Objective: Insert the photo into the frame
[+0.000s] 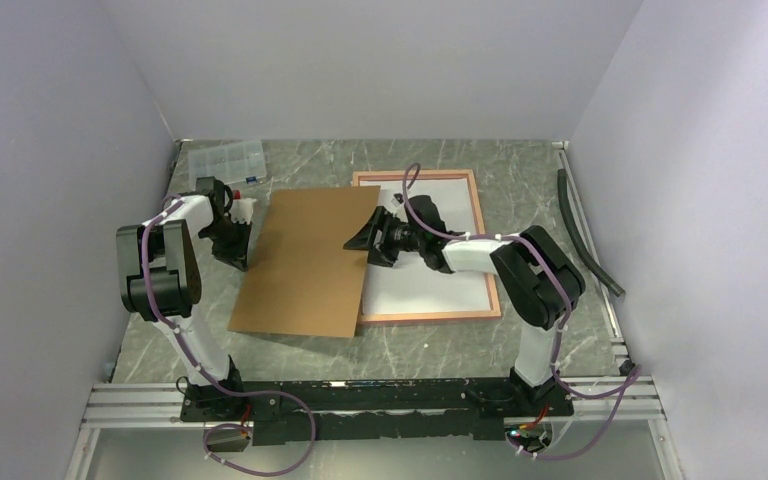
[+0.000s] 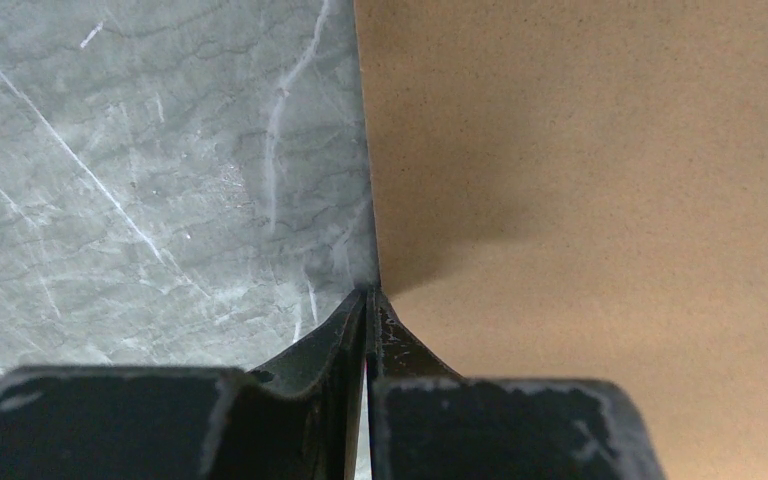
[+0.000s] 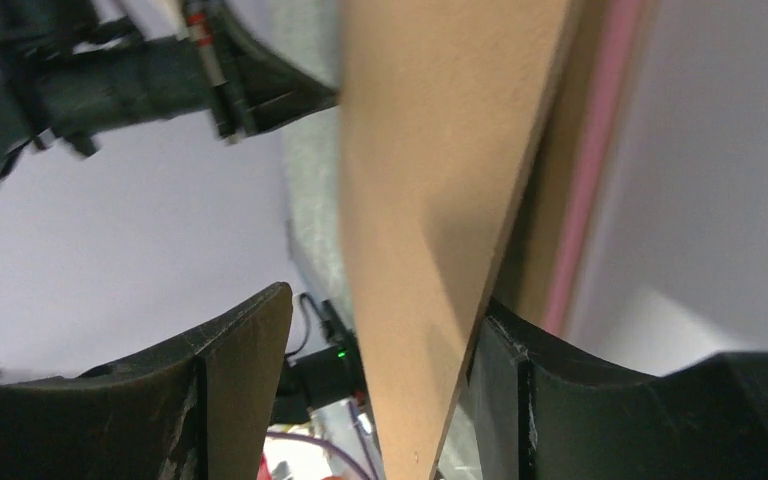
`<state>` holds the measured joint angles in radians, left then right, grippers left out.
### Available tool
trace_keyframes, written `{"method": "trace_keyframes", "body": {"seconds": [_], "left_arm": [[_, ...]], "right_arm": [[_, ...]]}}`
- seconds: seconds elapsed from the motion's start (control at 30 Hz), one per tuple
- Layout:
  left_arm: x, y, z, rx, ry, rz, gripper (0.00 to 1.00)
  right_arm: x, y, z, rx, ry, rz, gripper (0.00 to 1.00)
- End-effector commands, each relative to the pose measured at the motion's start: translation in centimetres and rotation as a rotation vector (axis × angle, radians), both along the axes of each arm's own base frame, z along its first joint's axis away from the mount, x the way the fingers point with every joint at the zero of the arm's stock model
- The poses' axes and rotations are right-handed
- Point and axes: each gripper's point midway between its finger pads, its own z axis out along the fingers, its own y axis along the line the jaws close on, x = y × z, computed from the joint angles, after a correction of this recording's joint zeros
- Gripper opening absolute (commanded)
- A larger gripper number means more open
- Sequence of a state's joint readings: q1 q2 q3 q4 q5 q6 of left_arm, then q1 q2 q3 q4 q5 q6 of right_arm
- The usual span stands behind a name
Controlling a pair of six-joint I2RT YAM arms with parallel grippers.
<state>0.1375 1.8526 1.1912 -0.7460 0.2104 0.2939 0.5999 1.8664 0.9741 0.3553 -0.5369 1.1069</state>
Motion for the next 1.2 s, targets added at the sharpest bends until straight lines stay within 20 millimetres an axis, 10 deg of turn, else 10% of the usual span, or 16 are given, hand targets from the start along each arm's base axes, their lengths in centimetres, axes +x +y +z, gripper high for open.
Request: {"method": "trace_keyframes", "body": {"seconds": [0.0, 0.3, 0.53, 0.6, 0.67, 0.7, 0.9, 1.17], "left_arm": [[-0.1, -2.2, -2.5, -0.077, 0.016, -0.048, 0.11], [0.8, -1.8, 0.1, -0.056, -0.044, -0.051, 0.11], [2.9, -2.0, 7.8, -0.042, -0.294, -0.111, 0.18], [3.0, -2.4, 10.7, -0.053, -0.380, -0.152, 0.33], [2.6, -3.1, 13.7, -0.066, -0.461, -0.215, 0.77], [2.2, -3.5, 15.4, -0.069, -0.507, -0.258, 0.93], [-3.4, -5.2, 22.6, 0.000, -0.713, -0.618, 0.95], [-11.4, -6.8, 25.0, 0.110, -0.842, -1.036, 0.95]], "right_arm": [[-2.3, 3.3, 9.9, 0.326, -0.217, 0.137, 0.65], [-2.4, 3.2, 9.8, 0.230, -0.231, 0.120, 0.51], [-1.9, 2.8, 8.1, 0.117, -0.123, 0.070, 0.14], [-1.7, 2.9, 7.9, 0.110, -0.097, 0.059, 0.04], [-1.6, 2.9, 8.2, 0.110, -0.078, 0.048, 0.00], [-1.5, 3.0, 8.5, 0.115, -0.068, 0.042, 0.00], [-0.5, 3.9, 13.3, 0.225, -0.016, 0.027, 0.00], [0.8, 4.5, 20.1, 0.379, 0.081, -0.009, 0.00]]}}
